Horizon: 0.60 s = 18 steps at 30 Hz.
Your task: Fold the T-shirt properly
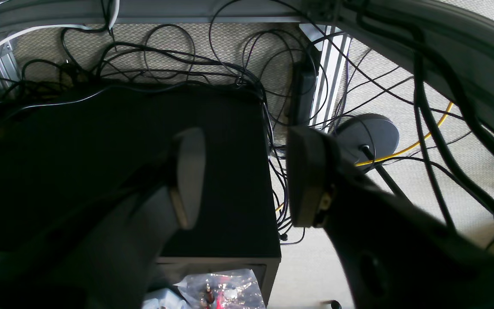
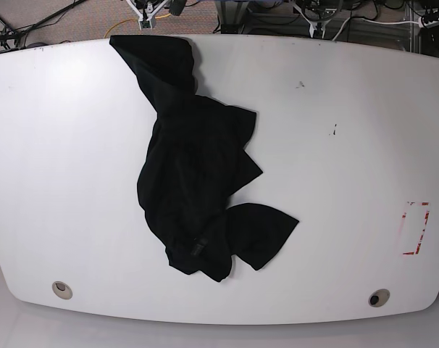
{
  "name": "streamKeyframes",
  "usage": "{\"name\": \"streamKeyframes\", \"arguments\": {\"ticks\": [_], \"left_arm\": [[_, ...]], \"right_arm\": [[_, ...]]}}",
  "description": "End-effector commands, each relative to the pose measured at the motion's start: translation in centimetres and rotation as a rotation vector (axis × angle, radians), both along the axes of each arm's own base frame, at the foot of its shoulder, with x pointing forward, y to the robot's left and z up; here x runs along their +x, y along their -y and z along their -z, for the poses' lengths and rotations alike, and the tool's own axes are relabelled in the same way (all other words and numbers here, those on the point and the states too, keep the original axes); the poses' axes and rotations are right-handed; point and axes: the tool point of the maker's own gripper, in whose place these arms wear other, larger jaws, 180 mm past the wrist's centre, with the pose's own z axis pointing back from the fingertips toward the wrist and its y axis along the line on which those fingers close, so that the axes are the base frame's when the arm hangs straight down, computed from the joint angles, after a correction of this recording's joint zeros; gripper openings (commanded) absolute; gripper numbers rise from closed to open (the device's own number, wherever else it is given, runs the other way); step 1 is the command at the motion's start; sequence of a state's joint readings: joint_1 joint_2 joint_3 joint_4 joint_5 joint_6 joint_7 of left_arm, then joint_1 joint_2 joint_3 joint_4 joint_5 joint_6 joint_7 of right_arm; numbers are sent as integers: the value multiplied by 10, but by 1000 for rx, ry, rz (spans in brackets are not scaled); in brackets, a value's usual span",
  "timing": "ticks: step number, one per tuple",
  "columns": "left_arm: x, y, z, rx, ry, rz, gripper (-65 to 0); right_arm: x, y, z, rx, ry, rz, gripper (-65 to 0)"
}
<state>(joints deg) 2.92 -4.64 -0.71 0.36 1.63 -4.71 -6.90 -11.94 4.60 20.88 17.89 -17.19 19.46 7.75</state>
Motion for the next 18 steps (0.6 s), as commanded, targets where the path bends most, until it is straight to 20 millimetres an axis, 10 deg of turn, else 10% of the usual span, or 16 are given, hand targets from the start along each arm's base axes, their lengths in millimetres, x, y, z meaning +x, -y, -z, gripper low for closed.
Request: {"name": "streamKeyframes", "arguments": {"ticks": [1,18], "left_arm": [[-19,6,-1,-2,11,-2,-363],[-4,1,-3,-2,53,14,-374]], "right_arm": [[-11,0,-1,7,-13,2,-472],[10,4,-3,-6,43,7,-471]]}}
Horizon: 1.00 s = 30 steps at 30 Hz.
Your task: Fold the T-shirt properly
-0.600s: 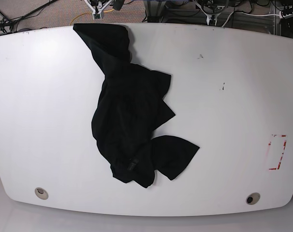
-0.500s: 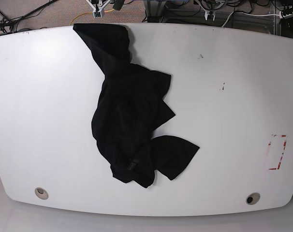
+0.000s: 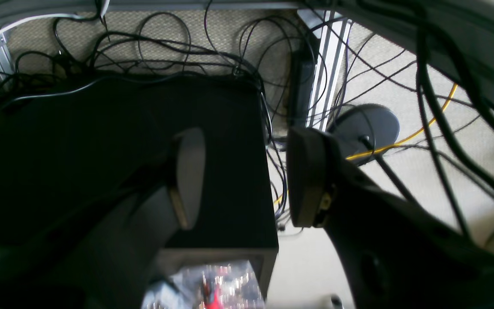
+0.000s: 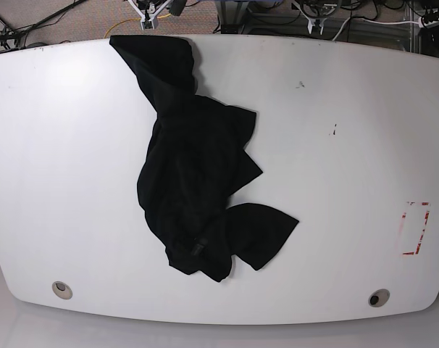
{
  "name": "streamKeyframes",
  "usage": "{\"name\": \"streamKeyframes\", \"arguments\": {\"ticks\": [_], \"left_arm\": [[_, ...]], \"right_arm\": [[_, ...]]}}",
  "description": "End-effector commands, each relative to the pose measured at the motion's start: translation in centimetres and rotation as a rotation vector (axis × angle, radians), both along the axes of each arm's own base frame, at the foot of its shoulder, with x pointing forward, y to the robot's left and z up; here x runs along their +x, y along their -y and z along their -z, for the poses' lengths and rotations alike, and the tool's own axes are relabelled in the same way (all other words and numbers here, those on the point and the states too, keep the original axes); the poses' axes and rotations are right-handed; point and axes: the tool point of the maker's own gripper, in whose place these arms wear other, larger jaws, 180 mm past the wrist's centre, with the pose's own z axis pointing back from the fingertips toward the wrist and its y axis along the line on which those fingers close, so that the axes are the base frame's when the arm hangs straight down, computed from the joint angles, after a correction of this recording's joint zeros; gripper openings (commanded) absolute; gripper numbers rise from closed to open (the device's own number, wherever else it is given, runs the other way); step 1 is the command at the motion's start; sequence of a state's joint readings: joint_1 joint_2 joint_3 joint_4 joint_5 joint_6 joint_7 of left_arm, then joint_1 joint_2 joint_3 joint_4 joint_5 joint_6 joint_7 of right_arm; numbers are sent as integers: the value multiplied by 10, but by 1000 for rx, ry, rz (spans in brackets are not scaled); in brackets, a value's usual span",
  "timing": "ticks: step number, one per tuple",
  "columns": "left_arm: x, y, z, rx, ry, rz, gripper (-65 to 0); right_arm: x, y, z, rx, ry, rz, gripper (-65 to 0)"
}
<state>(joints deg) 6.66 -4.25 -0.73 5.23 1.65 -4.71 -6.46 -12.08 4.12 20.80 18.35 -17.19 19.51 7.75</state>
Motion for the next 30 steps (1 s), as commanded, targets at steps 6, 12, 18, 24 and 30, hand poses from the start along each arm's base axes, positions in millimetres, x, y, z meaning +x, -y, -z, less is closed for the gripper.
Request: {"name": "streamKeyframes", "arguments": {"ticks": [6,12,18,24,30], "left_arm": [[22,-1,-21,5,191,44,-375],[17,5,-52,1,230,87,-375],[8,10,-90,-4,296,121,-375],[-13,14,-117,-10,309,139,-375],[-31,15,-148,-10,326,149,-375]], "right_arm": [[13,17,-21,-60,143,-15,-471],[-1,32,-43,-115,143,-51,-471],[-18,28,-70,-34,138,-20,-471],[-37,29,-94,-18,117,-40,-471],[-54,30,-123,-13,138,-61,-471]]}}
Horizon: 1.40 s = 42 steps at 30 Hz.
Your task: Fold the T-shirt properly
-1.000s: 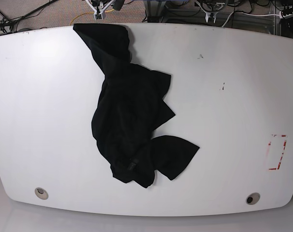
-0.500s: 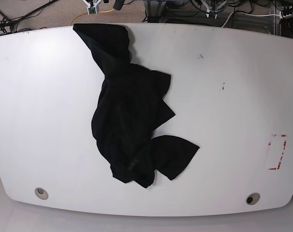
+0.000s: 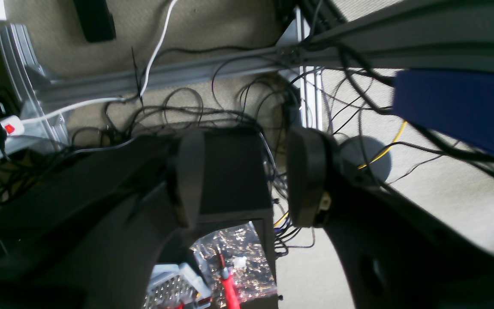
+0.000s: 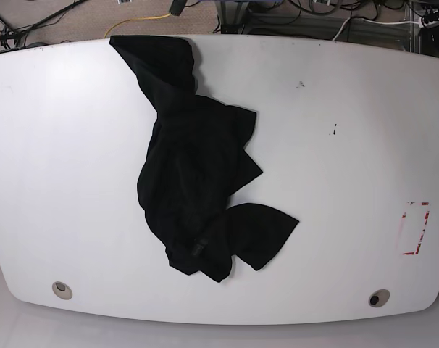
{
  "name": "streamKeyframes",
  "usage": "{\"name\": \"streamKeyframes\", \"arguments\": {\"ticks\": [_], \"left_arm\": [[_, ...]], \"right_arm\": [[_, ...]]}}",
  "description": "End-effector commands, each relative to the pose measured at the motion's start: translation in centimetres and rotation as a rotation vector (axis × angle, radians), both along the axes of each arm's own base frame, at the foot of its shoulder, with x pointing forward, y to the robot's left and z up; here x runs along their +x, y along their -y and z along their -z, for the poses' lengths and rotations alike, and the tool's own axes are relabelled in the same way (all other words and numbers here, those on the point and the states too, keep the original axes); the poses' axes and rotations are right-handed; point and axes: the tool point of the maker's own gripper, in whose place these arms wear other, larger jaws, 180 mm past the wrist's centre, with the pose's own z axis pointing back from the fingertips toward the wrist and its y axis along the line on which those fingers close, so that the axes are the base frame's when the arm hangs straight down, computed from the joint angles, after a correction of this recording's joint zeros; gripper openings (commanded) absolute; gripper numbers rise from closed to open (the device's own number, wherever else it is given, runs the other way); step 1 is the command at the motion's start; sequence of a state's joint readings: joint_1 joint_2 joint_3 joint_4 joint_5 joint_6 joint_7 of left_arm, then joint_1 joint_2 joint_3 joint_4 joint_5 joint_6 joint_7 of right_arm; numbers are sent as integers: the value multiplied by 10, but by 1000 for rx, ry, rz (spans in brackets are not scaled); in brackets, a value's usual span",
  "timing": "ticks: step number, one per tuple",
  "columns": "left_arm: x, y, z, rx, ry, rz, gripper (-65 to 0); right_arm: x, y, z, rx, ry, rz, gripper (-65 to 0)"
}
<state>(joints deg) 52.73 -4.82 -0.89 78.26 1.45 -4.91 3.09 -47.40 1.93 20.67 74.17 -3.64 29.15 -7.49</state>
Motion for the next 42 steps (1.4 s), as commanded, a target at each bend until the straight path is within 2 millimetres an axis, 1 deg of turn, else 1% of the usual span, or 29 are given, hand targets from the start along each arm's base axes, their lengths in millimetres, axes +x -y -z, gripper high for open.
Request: {"name": "streamKeyframes", "arguments": {"ticks": [1,2,5,7,11,13,15,17,19,20,22,24,26,28,29,30,32,34,35,37,39,42], "left_arm": [[1,-8,-17,16,35,0,-375],[0,-13,-24,29,43,-4,-375],[-3,-19,-40,45,58,-13,-375],[-3,-19,-53,47,73,-6,-375],[5,-15,-78,42,119,10,-375],[15,-11,-95,36,159,21,-375],[27,-8,-108,33,200,28,-375],[41,-13,-124,50,249,28,-375],[52,-16,-133,63,286,27,-375],[59,-17,-139,67,309,29,-375],[68,-18,-145,72,336,31,-374],[79,-18,-149,73,371,35,-371],[93,-18,-151,75,408,34,-369],[108,-18,-153,76,448,32,-369],[115,-18,-154,78,468,34,-368],[124,-18,-155,79,491,34,-358],[142,-18,-158,81,536,31,-292],[154,-17,-161,78,568,31,-242],[164,-15,-163,75,595,31,-212],[181,-9,-168,62,639,42,-194],[199,-3,-173,49,687,48,-199],[218,-5,-181,56,738,78,-197]], "right_arm": [[0,3,-14,0,31,-7,-471],[-3,3,-19,0,35,-4,-471],[-4,3,-33,-1,56,0,-471],[-4,4,-45,0,74,4,-471],[7,4,-71,5,134,7,-471],[17,3,-88,-1,170,-13,-471],[25,3,-98,-14,177,-41,-471],[37,2,-109,-29,190,-68,-471],[47,1,-116,-37,208,-85,-471],[53,0,-121,-37,229,-88,-471],[67,-1,-129,-31,272,-80,-471],[92,4,-138,-37,343,-63,-471],[111,8,-141,-42,394,-47,-471],[133,9,-142,-45,441,-48,-471],[141,9,-143,-48,455,-49,-471],[153,9,-144,-49,475,-49,-471],[174,10,-146,-57,506,-52,-471],[186,10,-147,-62,516,-56,-471],[196,11,-148,-65,524,-58,-471],[212,11,-151,-71,544,-61,-469],[228,9,-154,-72,561,-67,-466],[249,9,-160,-78,587,-69,-465]]}}
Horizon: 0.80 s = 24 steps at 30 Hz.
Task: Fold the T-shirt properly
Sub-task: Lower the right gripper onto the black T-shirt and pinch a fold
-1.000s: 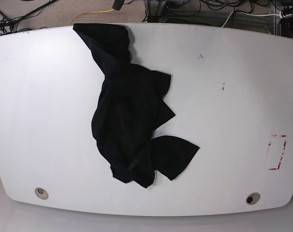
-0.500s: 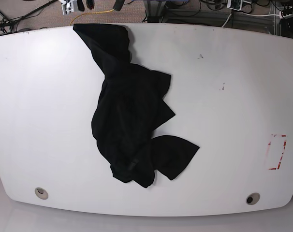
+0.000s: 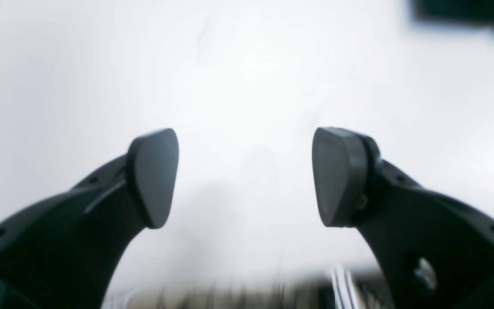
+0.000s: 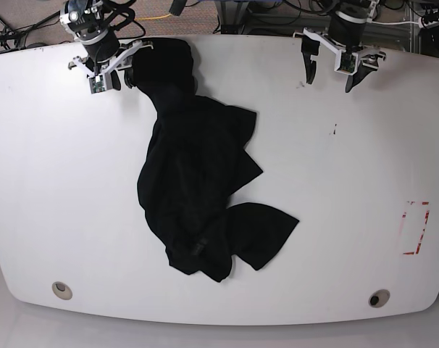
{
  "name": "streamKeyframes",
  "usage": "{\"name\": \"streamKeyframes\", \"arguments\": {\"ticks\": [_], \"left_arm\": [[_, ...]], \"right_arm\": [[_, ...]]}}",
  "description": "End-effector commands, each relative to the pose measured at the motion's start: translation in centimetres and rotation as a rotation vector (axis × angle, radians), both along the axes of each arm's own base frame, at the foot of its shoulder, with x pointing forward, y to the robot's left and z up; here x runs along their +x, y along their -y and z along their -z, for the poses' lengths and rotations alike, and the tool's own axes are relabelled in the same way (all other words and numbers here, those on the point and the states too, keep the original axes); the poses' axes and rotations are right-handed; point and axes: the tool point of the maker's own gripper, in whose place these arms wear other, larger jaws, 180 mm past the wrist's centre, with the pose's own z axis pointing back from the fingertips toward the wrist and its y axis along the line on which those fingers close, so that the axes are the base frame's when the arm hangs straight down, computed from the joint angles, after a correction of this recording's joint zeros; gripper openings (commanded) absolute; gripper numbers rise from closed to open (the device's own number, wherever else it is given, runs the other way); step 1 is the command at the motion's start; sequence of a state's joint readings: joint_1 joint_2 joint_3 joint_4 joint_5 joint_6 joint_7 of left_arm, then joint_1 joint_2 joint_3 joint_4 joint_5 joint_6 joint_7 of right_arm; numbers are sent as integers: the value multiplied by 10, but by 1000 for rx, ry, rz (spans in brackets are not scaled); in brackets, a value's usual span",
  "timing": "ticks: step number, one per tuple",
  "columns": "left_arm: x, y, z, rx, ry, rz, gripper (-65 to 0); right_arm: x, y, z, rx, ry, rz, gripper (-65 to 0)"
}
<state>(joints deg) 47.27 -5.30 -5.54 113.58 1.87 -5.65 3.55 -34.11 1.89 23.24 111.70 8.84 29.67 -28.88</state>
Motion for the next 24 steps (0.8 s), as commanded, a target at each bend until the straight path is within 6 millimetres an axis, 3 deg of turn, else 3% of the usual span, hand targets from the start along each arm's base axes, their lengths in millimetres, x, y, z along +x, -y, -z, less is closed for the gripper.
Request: {"name": "streamKeyframes", "arguments": {"ticks": [1,11,18,24], "left_arm": [[14,-1,-13,27,60,39,-197],[77,3,-28,74,125,107,-197],[78,6,-21,80,76,132,-197],[75,5,-21,81,71,131,-197]], "right_arm": [[17,1,-12,-8,40,-7,-465],[107,5,-54,-41,144,-10,-463],[171,6,-72,-4,179,1,-453],[220,7,-65,54,149,-8,-309]]}}
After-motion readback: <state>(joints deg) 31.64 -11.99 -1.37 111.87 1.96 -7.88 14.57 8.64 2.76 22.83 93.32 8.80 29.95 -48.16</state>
